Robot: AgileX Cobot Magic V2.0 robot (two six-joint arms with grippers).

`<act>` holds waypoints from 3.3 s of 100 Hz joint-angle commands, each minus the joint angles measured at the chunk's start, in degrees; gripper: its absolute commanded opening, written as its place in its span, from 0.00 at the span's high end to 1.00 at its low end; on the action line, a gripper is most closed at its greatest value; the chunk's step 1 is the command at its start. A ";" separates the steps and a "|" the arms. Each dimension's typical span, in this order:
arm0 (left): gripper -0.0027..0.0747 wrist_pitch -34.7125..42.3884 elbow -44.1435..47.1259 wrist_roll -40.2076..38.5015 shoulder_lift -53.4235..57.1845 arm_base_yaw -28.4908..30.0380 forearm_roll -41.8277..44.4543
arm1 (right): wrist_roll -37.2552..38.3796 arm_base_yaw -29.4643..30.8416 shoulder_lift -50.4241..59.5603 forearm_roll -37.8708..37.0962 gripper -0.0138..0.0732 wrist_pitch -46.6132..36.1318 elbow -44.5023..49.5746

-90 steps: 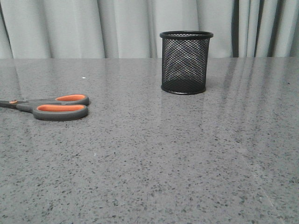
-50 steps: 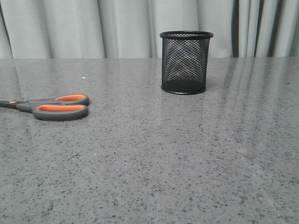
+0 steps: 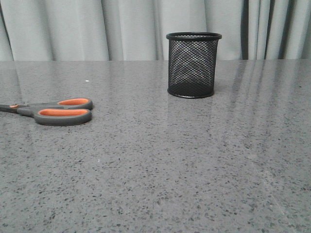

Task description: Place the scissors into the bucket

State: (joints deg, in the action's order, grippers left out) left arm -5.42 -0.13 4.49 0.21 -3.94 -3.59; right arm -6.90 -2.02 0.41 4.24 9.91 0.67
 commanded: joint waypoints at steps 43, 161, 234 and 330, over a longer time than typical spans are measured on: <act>0.99 4.92 1.60 -0.35 1.42 0.04 -5.92 | -0.13 0.27 1.44 9.44 0.90 -7.66 0.97; 0.99 -35.20 -48.16 7.59 -33.02 0.04 -17.00 | -0.74 0.27 -37.55 20.18 0.89 28.01 -42.44; 0.42 -46.61 -56.98 38.39 -53.92 0.04 -28.25 | -3.85 0.27 -41.30 20.18 0.34 31.16 -43.39; 0.42 -59.11 -78.62 78.55 -89.80 -14.41 -4.36 | -5.77 0.17 -41.30 20.18 0.34 31.66 -43.39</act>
State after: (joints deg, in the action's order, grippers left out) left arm -66.85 -76.45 82.48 -90.18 -16.65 -9.01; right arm -11.83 -2.02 -40.62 24.18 44.27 -40.70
